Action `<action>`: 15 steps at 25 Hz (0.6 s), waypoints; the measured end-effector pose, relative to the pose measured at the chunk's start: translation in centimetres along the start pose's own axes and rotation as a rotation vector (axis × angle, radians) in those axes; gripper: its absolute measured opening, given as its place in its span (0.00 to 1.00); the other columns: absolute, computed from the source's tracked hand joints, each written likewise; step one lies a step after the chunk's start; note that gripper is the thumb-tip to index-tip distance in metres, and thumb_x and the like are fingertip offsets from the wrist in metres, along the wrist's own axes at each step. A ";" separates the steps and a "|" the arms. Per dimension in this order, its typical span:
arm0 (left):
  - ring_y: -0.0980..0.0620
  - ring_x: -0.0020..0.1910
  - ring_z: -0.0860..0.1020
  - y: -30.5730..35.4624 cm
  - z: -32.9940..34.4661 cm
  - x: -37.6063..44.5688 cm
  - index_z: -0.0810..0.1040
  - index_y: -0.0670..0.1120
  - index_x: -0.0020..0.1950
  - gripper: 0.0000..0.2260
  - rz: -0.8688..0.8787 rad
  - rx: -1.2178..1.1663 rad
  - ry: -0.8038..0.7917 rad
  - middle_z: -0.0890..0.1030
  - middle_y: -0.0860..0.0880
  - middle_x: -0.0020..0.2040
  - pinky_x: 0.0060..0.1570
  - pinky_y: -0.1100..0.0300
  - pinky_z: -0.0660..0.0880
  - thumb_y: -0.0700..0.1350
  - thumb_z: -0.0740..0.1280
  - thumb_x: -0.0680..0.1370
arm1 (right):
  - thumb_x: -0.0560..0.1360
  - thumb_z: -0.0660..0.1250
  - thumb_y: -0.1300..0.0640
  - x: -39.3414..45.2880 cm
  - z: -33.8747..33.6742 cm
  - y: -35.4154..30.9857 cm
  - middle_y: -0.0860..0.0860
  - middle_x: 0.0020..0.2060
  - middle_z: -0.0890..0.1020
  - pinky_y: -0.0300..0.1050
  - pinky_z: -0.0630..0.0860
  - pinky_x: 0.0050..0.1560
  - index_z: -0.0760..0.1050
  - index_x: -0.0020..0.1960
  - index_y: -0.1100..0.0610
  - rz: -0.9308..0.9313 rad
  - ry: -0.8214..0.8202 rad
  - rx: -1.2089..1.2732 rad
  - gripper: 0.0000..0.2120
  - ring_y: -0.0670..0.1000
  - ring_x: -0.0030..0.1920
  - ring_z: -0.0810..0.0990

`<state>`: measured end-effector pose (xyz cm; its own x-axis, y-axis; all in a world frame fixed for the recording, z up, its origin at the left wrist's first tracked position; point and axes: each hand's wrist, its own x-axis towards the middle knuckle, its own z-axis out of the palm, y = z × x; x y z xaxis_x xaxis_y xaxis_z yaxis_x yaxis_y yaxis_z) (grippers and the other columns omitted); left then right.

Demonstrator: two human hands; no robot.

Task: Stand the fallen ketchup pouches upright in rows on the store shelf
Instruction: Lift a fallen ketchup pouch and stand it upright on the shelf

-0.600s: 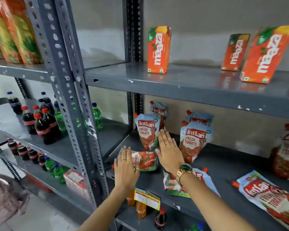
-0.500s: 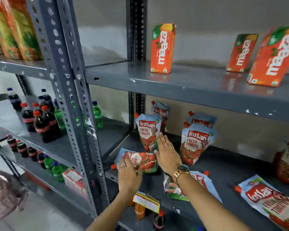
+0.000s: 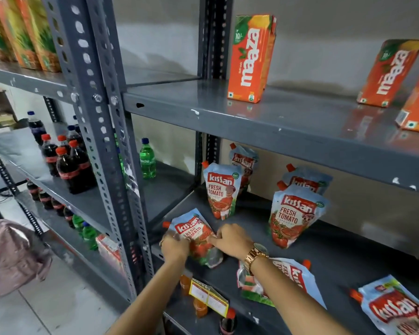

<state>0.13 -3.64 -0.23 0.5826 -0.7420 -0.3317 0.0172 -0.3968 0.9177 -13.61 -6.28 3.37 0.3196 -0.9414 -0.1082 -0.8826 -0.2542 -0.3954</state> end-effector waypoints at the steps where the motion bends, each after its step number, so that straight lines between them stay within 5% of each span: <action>1: 0.39 0.58 0.76 0.3 -0.7 0.6 0.72 0.39 0.61 0.18 -0.032 -0.003 -0.016 0.78 0.38 0.59 0.57 0.49 0.73 0.35 0.67 0.72 | 0.73 0.64 0.47 0.0 0.2 0.0 0.61 0.35 0.82 0.44 0.69 0.29 0.75 0.32 0.60 0.040 -0.058 0.117 0.18 0.58 0.37 0.81; 4: 0.38 0.56 0.77 0.4 -1.8 1.8 0.71 0.39 0.62 0.22 -0.097 0.055 -0.048 0.78 0.38 0.59 0.58 0.47 0.75 0.37 0.72 0.70 | 0.73 0.66 0.49 0.2 0.7 -0.1 0.57 0.35 0.81 0.41 0.76 0.30 0.75 0.38 0.59 0.209 -0.212 0.485 0.13 0.52 0.32 0.80; 8: 0.37 0.51 0.80 0.1 -2.2 1.8 0.74 0.35 0.58 0.20 -0.176 -0.023 -0.084 0.80 0.35 0.55 0.55 0.44 0.77 0.38 0.73 0.69 | 0.73 0.67 0.54 0.7 1.8 -0.8 0.59 0.54 0.80 0.45 0.78 0.39 0.71 0.60 0.65 0.419 -0.265 0.938 0.20 0.53 0.43 0.79; 12: 0.38 0.51 0.79 0.3 -2.8 1.4 0.73 0.37 0.60 0.19 -0.191 -0.189 -0.146 0.80 0.37 0.53 0.53 0.45 0.77 0.31 0.70 0.69 | 0.72 0.67 0.63 0.8 2.5 -1.8 0.55 0.41 0.80 0.45 0.75 0.33 0.70 0.57 0.63 0.526 -0.225 1.119 0.15 0.52 0.38 0.79; 15: 0.42 0.50 0.78 1.3 -3.0 0.6 0.74 0.39 0.58 0.19 -0.099 -0.230 -0.166 0.79 0.40 0.52 0.54 0.46 0.77 0.27 0.67 0.70 | 0.70 0.68 0.68 0.6 2.5 -1.7 0.58 0.45 0.81 0.49 0.77 0.41 0.71 0.49 0.62 0.530 -0.144 1.241 0.10 0.54 0.42 0.79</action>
<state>2.95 -2.99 1.40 0.4285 -0.7916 -0.4356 0.2622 -0.3524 0.8983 -11.06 -5.87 1.74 0.1417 -0.8122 -0.5659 -0.0442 0.5659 -0.8233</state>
